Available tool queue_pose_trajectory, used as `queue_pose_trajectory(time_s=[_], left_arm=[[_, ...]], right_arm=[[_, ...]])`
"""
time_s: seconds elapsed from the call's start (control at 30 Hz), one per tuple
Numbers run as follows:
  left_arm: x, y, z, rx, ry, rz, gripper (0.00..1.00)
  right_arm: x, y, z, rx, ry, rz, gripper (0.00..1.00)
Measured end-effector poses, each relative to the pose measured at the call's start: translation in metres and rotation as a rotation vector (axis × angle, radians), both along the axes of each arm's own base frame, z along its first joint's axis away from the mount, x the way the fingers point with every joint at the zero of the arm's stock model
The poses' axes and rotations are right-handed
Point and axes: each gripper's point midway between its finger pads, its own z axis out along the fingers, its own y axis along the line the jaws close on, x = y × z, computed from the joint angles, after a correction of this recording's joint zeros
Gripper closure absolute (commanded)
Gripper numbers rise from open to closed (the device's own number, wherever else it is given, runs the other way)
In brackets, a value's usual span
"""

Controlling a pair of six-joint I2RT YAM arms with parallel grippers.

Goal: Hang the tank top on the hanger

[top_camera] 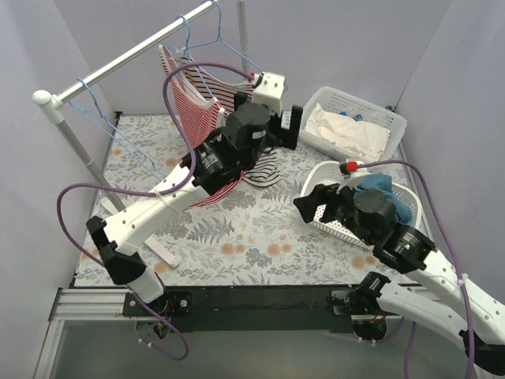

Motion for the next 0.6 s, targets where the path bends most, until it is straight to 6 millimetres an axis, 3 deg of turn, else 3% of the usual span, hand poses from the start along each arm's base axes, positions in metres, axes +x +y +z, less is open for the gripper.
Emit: queue_pose_trajectory(time_s=[0.2,0.3,0.37,0.47,0.6], left_arm=[[-0.046,-0.014,-0.138,0.03,0.307,-0.2,0.02],[-0.074,-0.01,-0.21,0.047,0.467,-0.25,0.02],[-0.089,-0.002,-0.246,0.054,0.55,-0.257,0.02],[-0.107,0.007,-0.278,0.05,0.629,-0.247,0.02],[-0.122,0.006,-0.293,0.021,0.668,-0.237,0.02]], right_arm=[[-0.01,-0.043,0.014,0.106,-0.075,-0.134,0.1],[-0.013,-0.059,0.014,0.145,-0.1,-0.183,0.09],[-0.013,-0.063,0.008,0.146,-0.097,-0.201,0.08],[-0.011,-0.064,-0.009,0.119,-0.072,-0.217,0.06],[-0.008,-0.06,-0.031,0.071,-0.026,-0.221,0.04]])
